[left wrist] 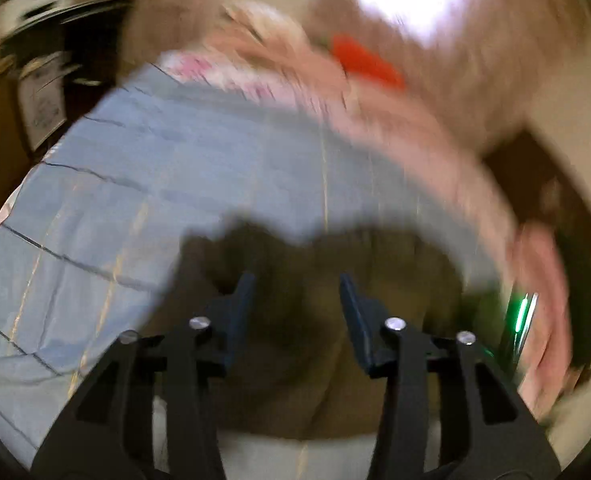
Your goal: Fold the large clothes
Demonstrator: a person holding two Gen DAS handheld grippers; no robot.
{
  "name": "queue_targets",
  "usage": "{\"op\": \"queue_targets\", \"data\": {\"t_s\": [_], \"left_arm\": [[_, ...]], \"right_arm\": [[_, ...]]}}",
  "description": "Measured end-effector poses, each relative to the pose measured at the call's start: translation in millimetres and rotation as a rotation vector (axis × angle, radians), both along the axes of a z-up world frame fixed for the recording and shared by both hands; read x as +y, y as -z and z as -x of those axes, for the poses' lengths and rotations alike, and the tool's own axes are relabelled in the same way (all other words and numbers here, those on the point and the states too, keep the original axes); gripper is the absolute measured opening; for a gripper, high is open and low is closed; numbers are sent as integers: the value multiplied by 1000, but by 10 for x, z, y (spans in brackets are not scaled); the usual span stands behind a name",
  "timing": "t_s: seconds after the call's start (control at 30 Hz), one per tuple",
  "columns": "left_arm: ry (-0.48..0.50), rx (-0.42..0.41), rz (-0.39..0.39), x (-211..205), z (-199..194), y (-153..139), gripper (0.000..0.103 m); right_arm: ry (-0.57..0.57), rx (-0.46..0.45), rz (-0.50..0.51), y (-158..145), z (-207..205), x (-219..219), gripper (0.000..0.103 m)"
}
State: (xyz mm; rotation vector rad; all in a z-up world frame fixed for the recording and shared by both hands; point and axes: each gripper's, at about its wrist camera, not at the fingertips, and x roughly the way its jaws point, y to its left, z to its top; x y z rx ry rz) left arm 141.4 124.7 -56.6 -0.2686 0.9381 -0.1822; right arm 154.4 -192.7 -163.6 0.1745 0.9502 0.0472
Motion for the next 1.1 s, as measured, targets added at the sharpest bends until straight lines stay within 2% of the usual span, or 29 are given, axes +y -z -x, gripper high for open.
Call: {"op": "queue_targets", "data": {"t_s": [0.07,0.13,0.17,0.2,0.27,0.3,0.37,0.4,0.47,0.53,0.6,0.67,0.7,0.77,0.83,0.9,0.97,1.03,1.1], "left_arm": [[64,102,-91,-208,17,326,36],[55,209,-93,-169,-38,643,28],[24,259,-74,-79,-80,807,26],[-8,291,-47,30,-115,911,19],[-66,322,43,242,-164,995,11],[-117,329,127,413,-169,1001,11],[-176,319,185,610,-167,953,11],[-184,311,176,647,-168,932,11],[-189,316,160,656,-165,940,11],[-187,339,153,637,-142,982,11],[-180,338,134,598,-123,993,11],[-180,334,127,602,-171,1016,11],[-182,335,123,626,-191,1032,11],[-183,339,140,666,-205,1085,11],[-180,342,150,714,-143,1085,11],[-177,340,136,737,-140,1097,11],[-169,341,123,740,-147,1118,11],[-169,356,113,742,-155,1159,11],[-166,359,107,737,-158,1177,11]], "right_arm": [[39,3,1,-9,-9,-66,102],[63,7,-2,19,-13,-94,102],[69,14,-9,18,-16,-90,102],[78,30,-19,-10,-12,-80,102],[94,45,-71,-190,46,-11,101],[57,14,-146,-381,107,73,101],[-71,-65,-184,-777,219,392,101],[-156,-108,-140,-988,257,668,101],[-290,-135,-49,-1187,293,1171,101],[-423,-121,88,-1201,240,1811,101],[-518,-74,302,-1000,115,2451,101],[-560,-18,475,-749,-26,2851,101],[-563,-6,560,-613,-116,3012,101],[-520,-7,650,-431,-323,3137,101],[-451,46,591,-269,-611,3054,101],[-331,92,433,-187,-953,2827,101],[-212,63,351,-233,-1130,2631,100],[-99,-7,252,-363,-1220,2352,96],[-56,-19,65,-484,-1231,2049,96]]}}
